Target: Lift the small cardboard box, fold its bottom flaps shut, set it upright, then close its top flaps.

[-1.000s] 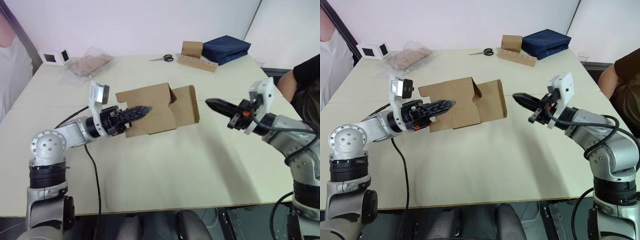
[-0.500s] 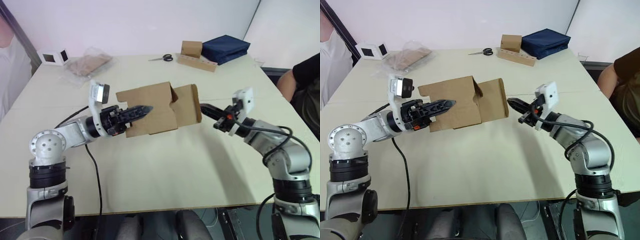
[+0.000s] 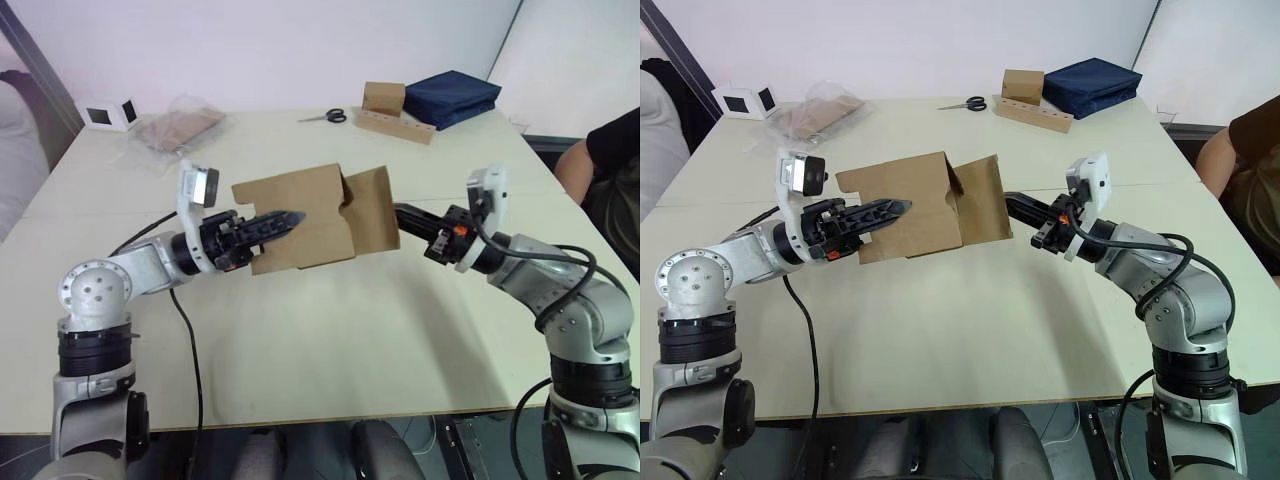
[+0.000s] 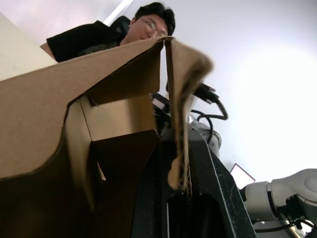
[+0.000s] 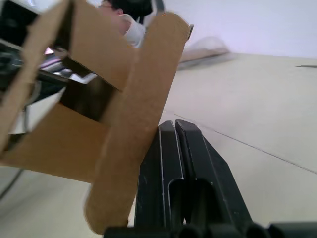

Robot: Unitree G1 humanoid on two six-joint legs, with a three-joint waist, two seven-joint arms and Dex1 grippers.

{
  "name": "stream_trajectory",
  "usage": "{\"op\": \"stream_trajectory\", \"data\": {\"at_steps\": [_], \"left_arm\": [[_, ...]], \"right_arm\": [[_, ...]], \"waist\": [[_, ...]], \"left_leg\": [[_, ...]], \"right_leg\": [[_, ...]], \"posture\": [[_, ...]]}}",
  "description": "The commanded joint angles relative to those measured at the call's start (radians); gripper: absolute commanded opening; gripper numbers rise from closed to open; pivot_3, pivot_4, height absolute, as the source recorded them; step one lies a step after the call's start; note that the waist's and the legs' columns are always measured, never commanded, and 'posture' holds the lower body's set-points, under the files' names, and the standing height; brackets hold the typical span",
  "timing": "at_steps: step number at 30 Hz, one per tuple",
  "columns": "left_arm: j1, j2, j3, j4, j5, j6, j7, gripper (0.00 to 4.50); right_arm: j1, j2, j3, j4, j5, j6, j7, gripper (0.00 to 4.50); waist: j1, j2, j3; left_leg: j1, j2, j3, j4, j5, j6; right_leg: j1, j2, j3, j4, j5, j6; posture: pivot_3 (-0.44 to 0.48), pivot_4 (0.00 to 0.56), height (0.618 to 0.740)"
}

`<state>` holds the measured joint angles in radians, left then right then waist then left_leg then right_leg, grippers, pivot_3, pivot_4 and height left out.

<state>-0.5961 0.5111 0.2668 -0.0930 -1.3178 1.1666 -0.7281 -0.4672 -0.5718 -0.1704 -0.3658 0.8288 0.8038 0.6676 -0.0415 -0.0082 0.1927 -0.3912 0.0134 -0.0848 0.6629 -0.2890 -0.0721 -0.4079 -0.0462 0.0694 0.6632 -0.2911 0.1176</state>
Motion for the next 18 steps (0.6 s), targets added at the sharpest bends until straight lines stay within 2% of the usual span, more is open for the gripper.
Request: {"op": "stream_trajectory", "data": {"at_steps": [1, 6, 9, 16, 18], "left_arm": [[-0.016, 0.001, 0.007, -0.019, -0.011, -0.020, -0.003, 0.04], [-0.018, 0.001, 0.003, -0.018, -0.011, -0.023, -0.007, 0.04], [-0.017, 0.003, 0.003, -0.021, -0.014, -0.022, -0.007, 0.00], [-0.018, 0.008, 0.004, -0.026, -0.019, -0.017, -0.004, 0.00], [-0.019, 0.010, 0.004, -0.026, -0.018, -0.017, -0.003, 0.00]], "right_arm": [[0.003, 0.002, -0.020, -0.067, 0.088, 0.048, -0.014, 0.00], [0.007, 0.017, -0.034, -0.077, 0.178, 0.094, -0.044, 0.00], [0.011, 0.018, -0.041, -0.075, 0.211, 0.104, -0.060, 0.63], [0.015, 0.033, -0.051, -0.051, 0.290, 0.120, -0.093, 3.21], [0.015, 0.045, -0.059, -0.037, 0.331, 0.130, -0.104, 3.21]], "waist": [[0.000, 0.000, 0.000], [0.000, 0.000, 0.000], [0.000, 0.000, 0.000], [0.000, 0.000, 0.000], [0.000, 0.000, 0.000]], "left_leg": [[0.000, 0.000, 0.000, 0.000, 0.000, 0.000], [0.000, 0.000, 0.000, 0.000, 0.000, 0.000], [0.000, 0.000, 0.000, 0.000, 0.000, 0.000], [0.000, 0.000, 0.000, 0.000, 0.000, 0.000], [0.000, 0.000, 0.000, 0.000, 0.000, 0.000]], "right_leg": [[0.000, 0.000, 0.000, 0.000, 0.000, 0.000], [0.000, 0.000, 0.000, 0.000, 0.000, 0.000], [0.000, 0.000, 0.000, 0.000, 0.000, 0.000], [0.000, 0.000, 0.000, 0.000, 0.000, 0.000], [0.000, 0.000, 0.000, 0.000, 0.000, 0.000]], "posture": [[0.000, 0.150, 0.740], [0.000, 0.150, 0.740], [0.000, 0.150, 0.740], [0.000, 0.150, 0.740], [0.000, 0.150, 0.740]]}}
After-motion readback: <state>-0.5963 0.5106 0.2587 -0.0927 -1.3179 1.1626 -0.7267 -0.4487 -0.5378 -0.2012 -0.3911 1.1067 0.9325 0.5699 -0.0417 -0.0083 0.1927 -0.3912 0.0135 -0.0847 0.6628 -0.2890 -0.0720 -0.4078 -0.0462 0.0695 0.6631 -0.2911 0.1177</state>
